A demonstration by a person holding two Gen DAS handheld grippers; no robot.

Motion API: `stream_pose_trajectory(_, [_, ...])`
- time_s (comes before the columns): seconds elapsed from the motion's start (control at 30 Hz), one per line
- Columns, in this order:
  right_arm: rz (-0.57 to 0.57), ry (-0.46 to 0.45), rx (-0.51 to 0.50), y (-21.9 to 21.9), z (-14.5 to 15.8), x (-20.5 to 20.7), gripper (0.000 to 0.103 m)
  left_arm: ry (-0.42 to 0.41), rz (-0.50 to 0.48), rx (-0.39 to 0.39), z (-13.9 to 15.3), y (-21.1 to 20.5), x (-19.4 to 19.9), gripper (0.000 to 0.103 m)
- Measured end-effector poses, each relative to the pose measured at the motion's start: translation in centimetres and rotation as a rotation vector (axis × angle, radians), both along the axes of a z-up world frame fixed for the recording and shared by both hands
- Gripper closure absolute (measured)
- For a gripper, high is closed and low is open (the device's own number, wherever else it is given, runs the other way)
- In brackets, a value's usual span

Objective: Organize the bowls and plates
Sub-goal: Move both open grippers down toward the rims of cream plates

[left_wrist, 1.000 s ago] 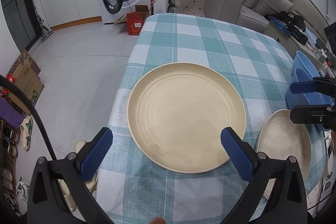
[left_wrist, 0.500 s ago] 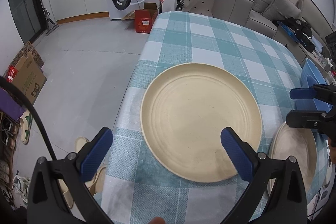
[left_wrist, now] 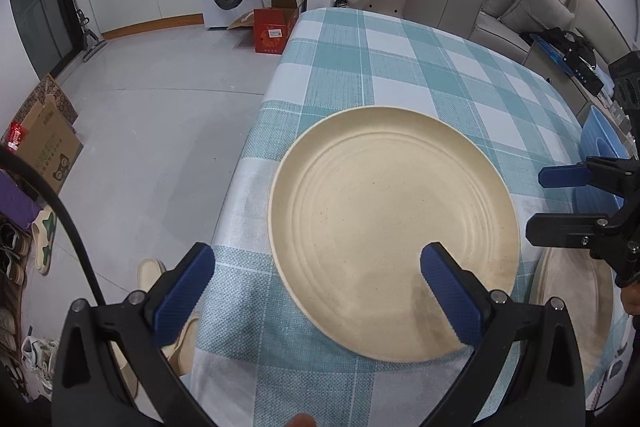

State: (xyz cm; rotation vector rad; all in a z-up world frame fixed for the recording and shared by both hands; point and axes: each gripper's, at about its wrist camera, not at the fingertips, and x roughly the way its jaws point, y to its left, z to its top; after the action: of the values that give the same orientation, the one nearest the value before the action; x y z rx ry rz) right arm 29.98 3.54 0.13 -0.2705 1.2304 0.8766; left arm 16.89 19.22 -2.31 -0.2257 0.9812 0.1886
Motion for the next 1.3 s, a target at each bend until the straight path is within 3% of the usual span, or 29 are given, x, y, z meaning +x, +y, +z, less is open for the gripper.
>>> stream_pose_trajectory(0.47, [-0.020, 0.108, 0.002, 1.9, -2.8, 1.2, 0.002, 0.044, 0.051, -0.002, -1.7, 1.7, 0.3, 0.000])
stream_pose_trajectory(0.67, [-0.034, 0.128, -0.019, 2.3, -3.8, 1.5, 0.019, 0.088, 0.057, -0.002, -2.4, 2.0, 0.5, 0.000])
stream_pose_trajectory(1.2, [-0.010, 0.130, -0.023, 2.9, -3.5, 0.4, 0.029, 0.056, 0.027, -0.019, -2.1, 1.7, 0.4, 0.003])
stream_pose_trajectory(1.3, [-0.004, 0.122, -0.035, 3.1, -3.7, 0.1, 0.032, 0.052, 0.020, -0.024, -2.0, 1.7, 0.4, 0.013])
